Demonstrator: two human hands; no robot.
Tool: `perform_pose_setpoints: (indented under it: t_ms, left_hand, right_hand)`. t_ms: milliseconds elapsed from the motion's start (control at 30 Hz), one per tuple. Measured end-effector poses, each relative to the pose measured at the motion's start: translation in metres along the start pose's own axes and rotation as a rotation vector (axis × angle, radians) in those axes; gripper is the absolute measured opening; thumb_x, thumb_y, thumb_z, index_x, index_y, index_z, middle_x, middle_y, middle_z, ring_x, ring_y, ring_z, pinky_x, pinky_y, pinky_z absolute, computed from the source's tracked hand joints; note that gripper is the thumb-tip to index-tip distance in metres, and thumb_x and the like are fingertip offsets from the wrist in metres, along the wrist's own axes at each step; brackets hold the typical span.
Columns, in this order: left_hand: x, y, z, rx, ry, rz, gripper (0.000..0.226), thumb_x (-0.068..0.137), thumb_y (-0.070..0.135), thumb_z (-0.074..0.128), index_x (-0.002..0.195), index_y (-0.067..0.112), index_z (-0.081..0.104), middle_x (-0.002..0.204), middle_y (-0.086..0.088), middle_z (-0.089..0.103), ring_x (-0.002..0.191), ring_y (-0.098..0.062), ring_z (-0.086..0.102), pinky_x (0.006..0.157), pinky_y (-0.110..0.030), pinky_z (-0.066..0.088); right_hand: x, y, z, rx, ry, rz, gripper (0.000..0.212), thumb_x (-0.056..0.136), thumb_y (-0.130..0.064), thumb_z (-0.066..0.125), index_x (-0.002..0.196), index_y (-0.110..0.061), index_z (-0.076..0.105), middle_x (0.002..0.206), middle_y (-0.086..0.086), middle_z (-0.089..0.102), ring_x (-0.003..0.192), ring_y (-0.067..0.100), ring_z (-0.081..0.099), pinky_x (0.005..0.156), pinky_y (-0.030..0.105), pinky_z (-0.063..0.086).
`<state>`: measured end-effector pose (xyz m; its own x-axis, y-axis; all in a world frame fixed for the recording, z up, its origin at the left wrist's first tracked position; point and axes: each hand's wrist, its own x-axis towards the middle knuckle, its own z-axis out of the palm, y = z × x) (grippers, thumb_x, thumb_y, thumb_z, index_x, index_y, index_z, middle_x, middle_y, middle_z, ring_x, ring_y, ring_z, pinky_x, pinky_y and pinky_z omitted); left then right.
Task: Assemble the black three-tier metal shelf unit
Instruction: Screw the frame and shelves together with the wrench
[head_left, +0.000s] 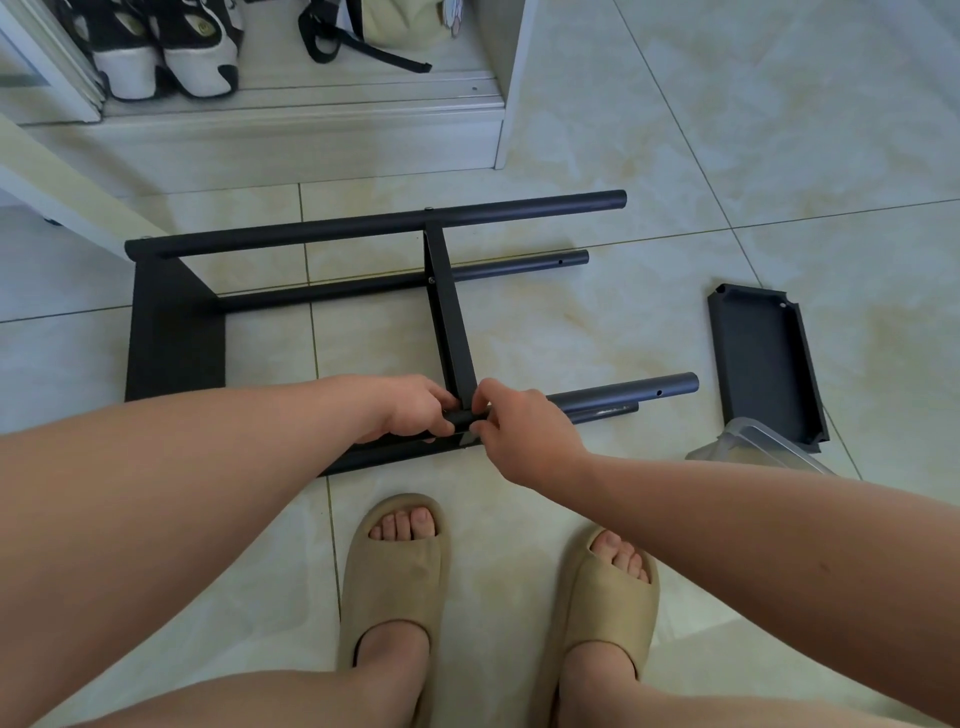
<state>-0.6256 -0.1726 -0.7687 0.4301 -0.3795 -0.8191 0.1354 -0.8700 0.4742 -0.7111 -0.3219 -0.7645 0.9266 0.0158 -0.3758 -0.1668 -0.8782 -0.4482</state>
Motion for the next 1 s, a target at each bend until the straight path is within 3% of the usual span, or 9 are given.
perform_pose_setpoints:
  t_ms: [100,200,367,467,633,733,833,933,1000]
  left_hand:
    - [0.001,-0.002,0.001,-0.024,0.012,0.006,0.050,0.097,0.014,0.061,0.146,0.019,0.050,0.147,-0.005,0.051,0.134,-0.026,0.044,0.116,-0.040,0.031]
    - [0.000,-0.003,0.001,-0.027,0.008,0.027,0.043,0.097,0.014,0.061,0.139,0.020,0.057,0.142,-0.006,0.055,0.131,-0.026,0.046,0.113,-0.039,0.033]
    - [-0.005,0.001,-0.001,-0.012,0.005,0.037,0.038,0.098,0.014,0.059,0.134,0.022,0.061,0.139,-0.006,0.056,0.131,-0.027,0.046,0.109,-0.037,0.033]
    - [-0.007,0.002,-0.001,-0.011,0.005,0.046,0.035,0.098,0.011,0.058,0.132,0.021,0.063,0.129,-0.007,0.062,0.120,-0.025,0.052,0.098,-0.031,0.035]
    - [-0.009,0.002,-0.001,0.000,0.012,0.040,0.027,0.098,0.013,0.059,0.122,0.022,0.067,0.118,-0.006,0.065,0.114,-0.027,0.054,0.098,-0.035,0.039]
    - [-0.009,0.003,-0.001,-0.019,-0.010,0.037,0.034,0.096,0.009,0.057,0.127,0.020,0.066,0.129,-0.007,0.062,0.123,-0.027,0.052,0.108,-0.040,0.038]
    - [-0.008,0.002,-0.001,-0.019,0.001,0.043,0.033,0.094,0.006,0.058,0.121,0.020,0.069,0.125,-0.010,0.065,0.122,-0.029,0.054,0.110,-0.043,0.039]
    - [-0.008,0.001,-0.001,-0.027,0.003,0.042,0.026,0.096,0.011,0.060,0.117,0.024,0.069,0.123,-0.009,0.066,0.120,-0.027,0.055,0.108,-0.041,0.039]
    - [-0.009,0.001,-0.001,-0.020,0.004,0.044,0.021,0.096,0.012,0.061,0.112,0.024,0.069,0.119,-0.012,0.067,0.113,-0.027,0.057,0.103,-0.039,0.040]
  right_hand:
    - [0.001,0.001,0.004,-0.135,-0.018,-0.139,0.013,0.100,-0.015,0.046,0.109,-0.018,0.054,0.084,0.007,0.058,0.075,0.035,0.054,0.059,0.036,0.041]
    - [0.003,0.004,0.000,-0.358,-0.093,-0.301,0.022,0.100,-0.012,0.043,0.121,-0.015,0.049,0.087,0.010,0.058,0.072,0.034,0.049,0.060,0.037,0.034]
    - [0.007,-0.008,-0.009,-0.644,-0.103,-0.384,0.022,0.103,-0.011,0.039,0.124,-0.011,0.045,0.098,0.009,0.065,0.068,0.031,0.045,0.053,0.036,0.029]
    - [0.010,-0.010,-0.013,-0.746,-0.121,-0.390,0.019,0.105,-0.013,0.038,0.121,-0.010,0.048,0.100,0.008,0.066,0.069,0.031,0.049,0.048,0.033,0.023]
    - [0.008,-0.001,-0.012,-0.638,-0.073,-0.423,0.028,0.108,-0.030,0.039,0.130,-0.014,0.043,0.103,0.007,0.066,0.085,0.033,0.065,0.060,0.035,0.037]
    - [0.007,0.004,-0.010,-0.607,-0.069,-0.556,0.035,0.099,-0.007,0.046,0.133,-0.015,0.048,0.102,0.008,0.059,0.079,0.033,0.062,0.055,0.036,0.032]
    - [0.005,0.005,-0.011,-0.551,-0.052,-0.608,0.033,0.085,0.005,0.060,0.115,-0.008,0.061,0.086,0.012,0.058,0.061,0.033,0.058,0.047,0.032,0.026]
    - [0.011,0.007,-0.003,-0.555,0.000,-0.548,0.029,0.094,-0.001,0.054,0.122,-0.010,0.055,0.095,0.010,0.058,0.064,0.029,0.049,0.048,0.032,0.021]
    - [0.014,0.009,-0.002,-0.531,0.066,-0.485,0.018,0.100,-0.015,0.057,0.117,-0.013,0.055,0.095,0.006,0.059,0.066,0.029,0.056,0.046,0.029,0.017]
